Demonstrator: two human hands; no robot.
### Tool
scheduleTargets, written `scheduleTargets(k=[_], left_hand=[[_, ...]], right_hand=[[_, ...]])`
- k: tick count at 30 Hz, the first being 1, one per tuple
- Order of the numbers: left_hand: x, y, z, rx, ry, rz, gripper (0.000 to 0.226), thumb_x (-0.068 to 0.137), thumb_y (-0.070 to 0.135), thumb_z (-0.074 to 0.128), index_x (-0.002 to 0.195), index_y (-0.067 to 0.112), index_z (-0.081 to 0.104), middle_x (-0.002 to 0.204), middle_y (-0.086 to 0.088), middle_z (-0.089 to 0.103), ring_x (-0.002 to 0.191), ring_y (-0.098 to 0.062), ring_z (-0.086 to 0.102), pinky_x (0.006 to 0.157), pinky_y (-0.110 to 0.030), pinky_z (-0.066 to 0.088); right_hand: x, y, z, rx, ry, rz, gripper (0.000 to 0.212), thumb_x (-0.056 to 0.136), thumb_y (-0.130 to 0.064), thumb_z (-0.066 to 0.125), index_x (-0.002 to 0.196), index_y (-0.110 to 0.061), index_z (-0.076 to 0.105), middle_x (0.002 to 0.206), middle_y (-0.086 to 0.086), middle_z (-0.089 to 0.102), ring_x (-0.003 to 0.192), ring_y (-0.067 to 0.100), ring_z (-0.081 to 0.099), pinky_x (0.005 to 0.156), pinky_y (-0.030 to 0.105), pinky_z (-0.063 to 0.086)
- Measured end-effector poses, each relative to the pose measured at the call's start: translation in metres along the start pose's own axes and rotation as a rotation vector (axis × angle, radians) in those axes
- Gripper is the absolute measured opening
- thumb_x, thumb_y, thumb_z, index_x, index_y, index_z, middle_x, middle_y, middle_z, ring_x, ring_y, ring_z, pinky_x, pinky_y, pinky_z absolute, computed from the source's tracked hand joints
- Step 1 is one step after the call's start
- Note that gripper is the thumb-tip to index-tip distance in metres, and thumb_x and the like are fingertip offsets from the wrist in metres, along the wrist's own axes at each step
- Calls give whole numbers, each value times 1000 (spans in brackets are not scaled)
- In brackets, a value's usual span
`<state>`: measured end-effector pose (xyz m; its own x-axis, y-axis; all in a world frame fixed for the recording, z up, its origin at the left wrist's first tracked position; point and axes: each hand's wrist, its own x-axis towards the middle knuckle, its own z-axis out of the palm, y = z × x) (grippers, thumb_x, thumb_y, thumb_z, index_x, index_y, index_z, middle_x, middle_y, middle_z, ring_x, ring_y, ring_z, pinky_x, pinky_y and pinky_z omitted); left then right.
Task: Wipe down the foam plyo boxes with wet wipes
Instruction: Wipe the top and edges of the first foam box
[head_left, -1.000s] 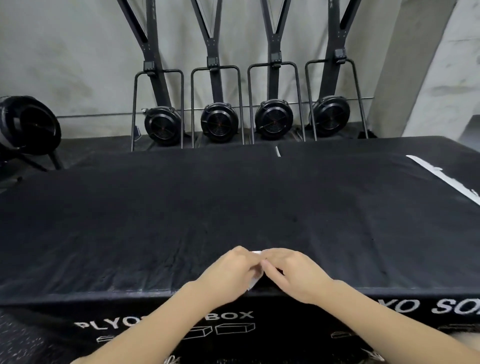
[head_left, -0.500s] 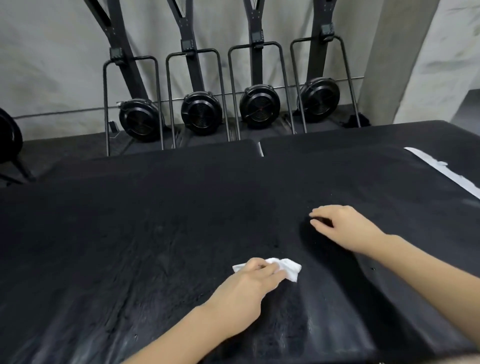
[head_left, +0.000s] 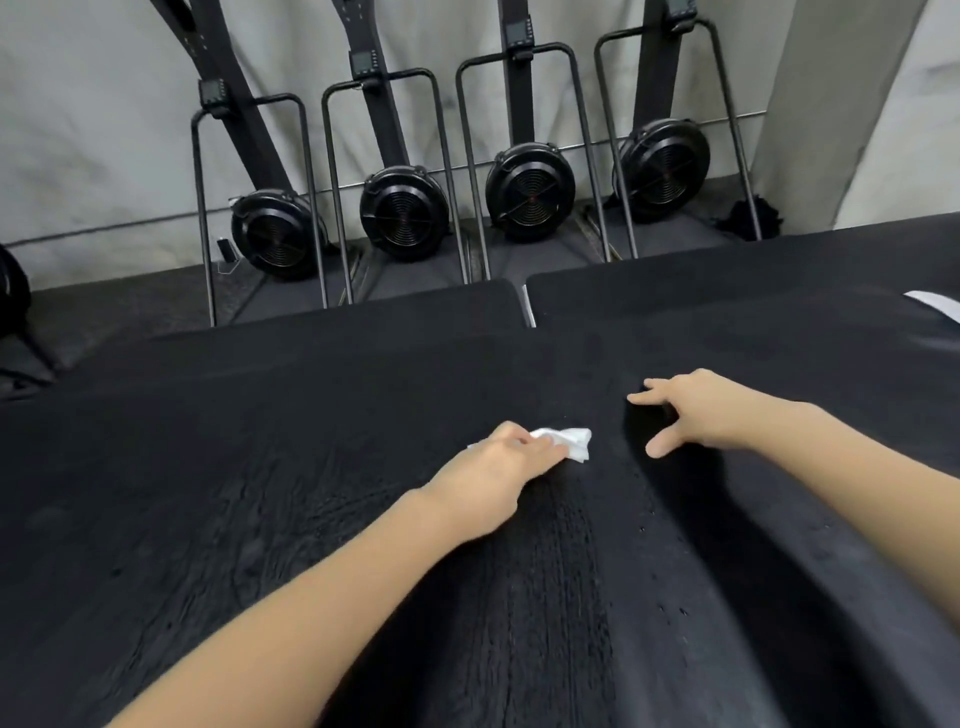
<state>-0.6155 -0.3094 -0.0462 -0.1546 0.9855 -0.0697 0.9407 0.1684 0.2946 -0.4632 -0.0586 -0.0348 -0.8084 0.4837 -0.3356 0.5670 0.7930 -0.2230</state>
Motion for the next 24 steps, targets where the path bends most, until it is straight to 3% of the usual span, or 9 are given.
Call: scheduleTargets(k=[3,6,9,13,14,16,19,21,24], left_hand=[[38,-23,-15,-49,15,-95,88,85,-15,37,146,49,42,125,18,39,107,10,49,78,-3,36],[70,-42,-25,-103,11,-124,96,82,-21,31,147,50,41,109,29,30,95,25,37,70,3,32],[97,-54,-35,-130,9,-136,98,78,-28,27,149,37,44,107,46,21,93,34,31,75,6,30],[130,-75,-37,-156,78,-157,104,75,-28,25,150,42,41,126,45,33,104,33,36,82,9,28],[141,-87,-34,-160,91,-158,104,75,-28,26,150,43,40,131,37,40,106,32,38,83,8,29],[164,-103,-30,-133,101,-178,97,80,-23,29,151,41,40,140,19,47,107,8,54,85,-3,40],[183,-101,-33,-9,86,-268,72,94,-8,35,153,31,41,124,-8,55,112,-25,54,96,-36,51],[186,-97,-35,36,103,-278,58,100,-1,37,151,26,46,120,-13,58,118,-29,45,102,-36,44],[168,-86,-30,-32,123,-151,41,106,14,47,143,30,58,113,-10,65,100,-17,58,88,-18,39]], right_hand=[[5,-4,-4,-105,-9,6,83,81,-48,76,152,-39,35,162,-12,24,135,21,42,105,31,39],[8,-4,-4,-128,-29,2,84,80,-52,75,152,-40,33,162,-13,22,135,17,43,102,27,40],[10,-3,-2,-105,-45,4,84,80,-51,75,152,-40,33,162,-14,21,132,15,45,93,23,39],[13,-7,-4,-82,-42,4,85,77,-48,79,151,-38,37,162,-13,25,139,17,39,103,26,39],[14,-8,-5,-89,-43,3,85,77,-48,79,151,-38,38,162,-12,25,139,17,39,103,27,40],[14,-8,-5,-113,-52,8,86,77,-49,79,151,-38,37,162,-12,26,139,18,40,103,28,40],[13,-10,-6,-118,-66,15,87,76,-50,80,151,-37,38,162,-11,27,139,19,40,103,29,41],[11,-12,-7,-131,-69,13,87,76,-51,79,151,-36,38,161,-10,28,137,20,42,102,29,42],[10,-15,-9,-155,-72,16,87,76,-53,78,151,-35,38,158,-9,36,131,20,47,100,30,45]])
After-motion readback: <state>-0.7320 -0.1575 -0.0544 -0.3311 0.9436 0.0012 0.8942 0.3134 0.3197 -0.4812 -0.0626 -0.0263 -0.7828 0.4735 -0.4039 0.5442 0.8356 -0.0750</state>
